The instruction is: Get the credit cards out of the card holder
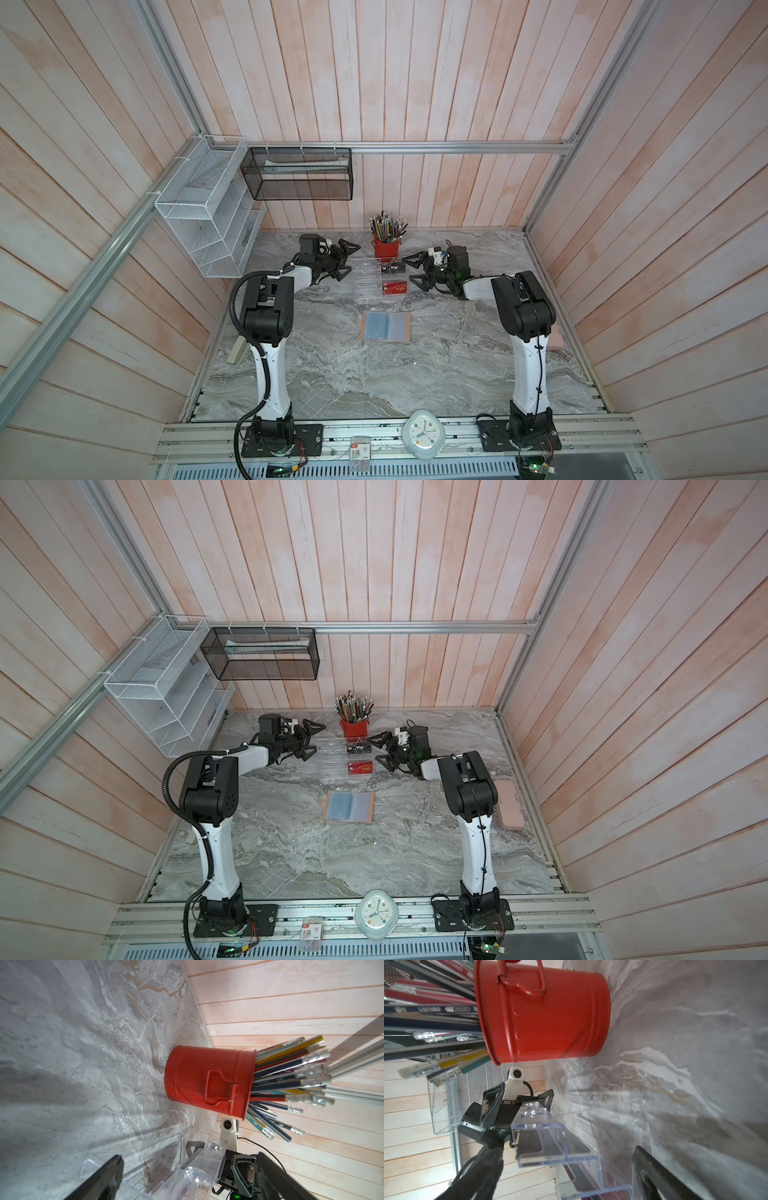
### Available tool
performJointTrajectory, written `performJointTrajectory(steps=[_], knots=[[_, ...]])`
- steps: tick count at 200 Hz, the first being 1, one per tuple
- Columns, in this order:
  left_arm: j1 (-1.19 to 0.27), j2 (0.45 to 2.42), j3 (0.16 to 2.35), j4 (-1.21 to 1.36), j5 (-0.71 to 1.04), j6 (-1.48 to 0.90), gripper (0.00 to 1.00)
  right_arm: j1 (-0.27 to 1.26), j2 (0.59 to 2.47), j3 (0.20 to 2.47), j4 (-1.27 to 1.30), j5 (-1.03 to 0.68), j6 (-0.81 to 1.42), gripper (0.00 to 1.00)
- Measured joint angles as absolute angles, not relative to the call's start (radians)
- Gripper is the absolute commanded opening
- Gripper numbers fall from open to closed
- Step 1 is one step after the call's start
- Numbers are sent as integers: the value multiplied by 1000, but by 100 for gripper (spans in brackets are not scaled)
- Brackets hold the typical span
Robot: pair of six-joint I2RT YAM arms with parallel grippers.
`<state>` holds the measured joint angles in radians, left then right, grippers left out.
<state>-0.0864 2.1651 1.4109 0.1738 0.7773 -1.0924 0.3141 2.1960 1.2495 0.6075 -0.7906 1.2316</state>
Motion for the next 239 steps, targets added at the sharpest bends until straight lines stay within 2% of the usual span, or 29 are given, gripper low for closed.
performJointTrajectory(steps=[68,158,239], knots=[[-86,2150,1394,150,778,-1081,100,311,2171,1242,591,-787,1215,98],[-17,2059,1394,10,759,-999,100,272,2082,1287,334,-748,1012,98],[-41,1820,1238,-19,744,-972,100,273,1867,1262,64,-630,770,98]])
